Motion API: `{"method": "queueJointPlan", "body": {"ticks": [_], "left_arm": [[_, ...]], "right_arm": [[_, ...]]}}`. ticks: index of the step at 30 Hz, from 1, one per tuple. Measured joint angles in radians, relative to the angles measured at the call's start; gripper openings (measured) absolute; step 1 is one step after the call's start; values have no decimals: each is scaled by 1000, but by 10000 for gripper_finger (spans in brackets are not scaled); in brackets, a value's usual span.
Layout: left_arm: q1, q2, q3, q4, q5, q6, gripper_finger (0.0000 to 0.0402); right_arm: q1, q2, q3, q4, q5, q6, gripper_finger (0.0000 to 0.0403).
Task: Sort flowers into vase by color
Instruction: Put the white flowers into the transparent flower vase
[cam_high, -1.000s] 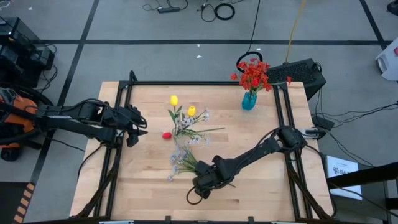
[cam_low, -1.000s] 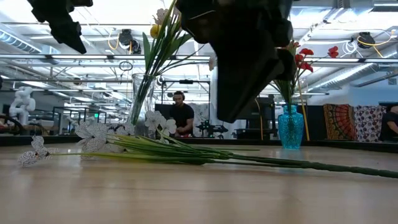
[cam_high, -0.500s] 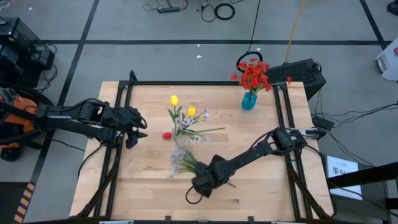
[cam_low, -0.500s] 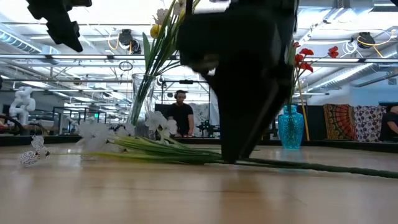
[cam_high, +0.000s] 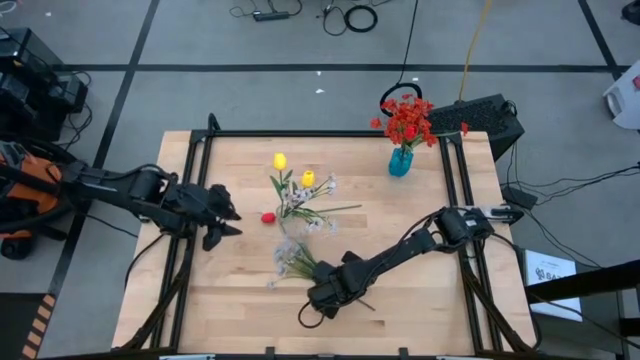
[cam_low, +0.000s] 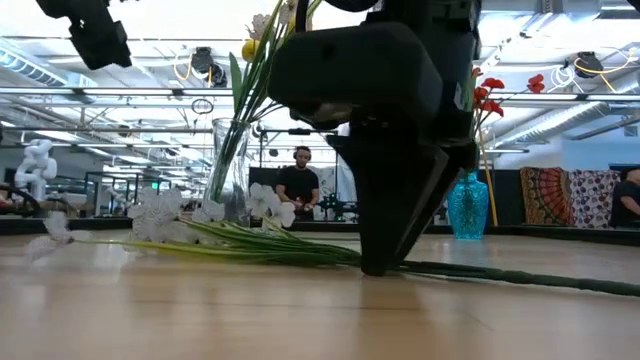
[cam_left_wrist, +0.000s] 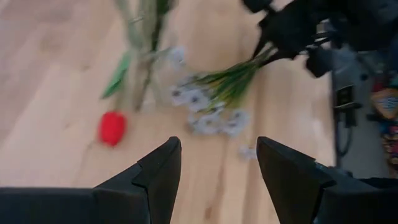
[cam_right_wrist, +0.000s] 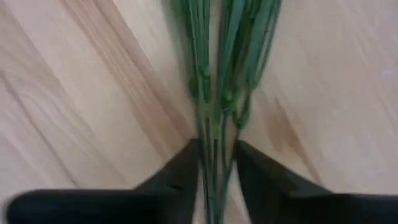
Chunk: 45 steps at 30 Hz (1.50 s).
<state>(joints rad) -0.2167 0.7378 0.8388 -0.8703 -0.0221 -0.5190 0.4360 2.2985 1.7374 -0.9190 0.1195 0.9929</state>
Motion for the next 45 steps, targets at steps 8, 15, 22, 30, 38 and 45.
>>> {"method": "queueJointPlan", "body": {"ticks": [8, 15, 22, 30, 38, 45], "left_arm": [[-126, 22, -120, 313, -9, 0, 214], [-159, 39, -132, 337, -11, 1, 214], [-158, 60, -132, 451, -13, 15, 214], [-158, 114, -132, 730, -13, 63, 214], [-158, 194, -131, 999, -13, 191, 214], [-158, 231, -131, 1154, -23, 268, 214]], "right_arm": [[70, -31, 22, -26, -51, 137, 7], [223, -180, 39, -19, 48, 283, 1], [359, -308, 38, 53, 455, 241, 1], [323, -382, 38, 358, 899, -217, 0], [121, -391, 38, 698, 715, -585, 0], [7, -391, 38, 789, 542, -681, 0]]}}
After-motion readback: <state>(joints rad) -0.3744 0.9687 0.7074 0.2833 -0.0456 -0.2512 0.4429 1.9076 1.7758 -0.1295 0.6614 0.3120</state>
